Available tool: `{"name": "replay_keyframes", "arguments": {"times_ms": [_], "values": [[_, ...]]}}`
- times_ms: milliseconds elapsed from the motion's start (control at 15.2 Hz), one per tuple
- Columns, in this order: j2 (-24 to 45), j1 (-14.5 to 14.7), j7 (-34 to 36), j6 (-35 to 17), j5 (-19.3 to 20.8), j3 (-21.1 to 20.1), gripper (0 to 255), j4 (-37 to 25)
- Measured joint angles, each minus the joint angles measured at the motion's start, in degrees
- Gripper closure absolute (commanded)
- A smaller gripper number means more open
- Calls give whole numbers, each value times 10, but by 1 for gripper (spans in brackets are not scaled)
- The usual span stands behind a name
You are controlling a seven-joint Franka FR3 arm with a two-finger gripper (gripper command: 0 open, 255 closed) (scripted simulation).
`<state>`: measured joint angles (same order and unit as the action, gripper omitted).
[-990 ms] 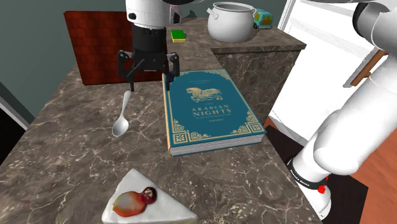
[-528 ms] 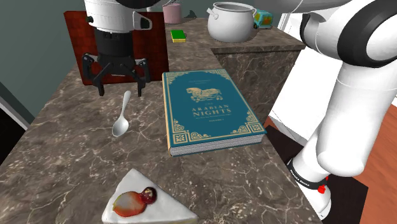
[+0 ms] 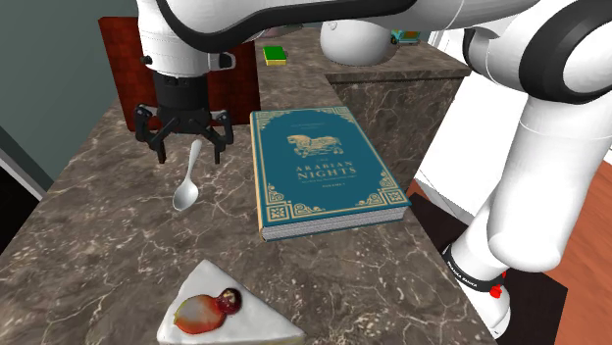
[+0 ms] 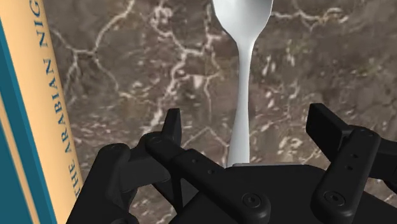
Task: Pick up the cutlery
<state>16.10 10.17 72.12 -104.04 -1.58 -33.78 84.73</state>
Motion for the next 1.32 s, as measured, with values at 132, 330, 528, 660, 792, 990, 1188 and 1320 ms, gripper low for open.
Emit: {"name": "replay_keyframes", "arguments": {"times_ms": [132, 330, 528, 660, 792, 990, 1188, 1320], "values": [[0, 0, 0, -1, 1, 0, 255, -1], [1, 1, 1, -2, 1, 0, 255, 0], [1, 1, 1, -2, 1, 0, 255, 0], [0, 0, 0, -2, 1, 0, 255, 1], [0, 1, 2, 6, 0, 0, 255, -7], [5, 4, 5, 28, 4, -1, 255, -34], [10, 9, 10, 53, 7, -1, 255, -64], [14, 12, 13, 71, 10, -2, 255, -86]]}}
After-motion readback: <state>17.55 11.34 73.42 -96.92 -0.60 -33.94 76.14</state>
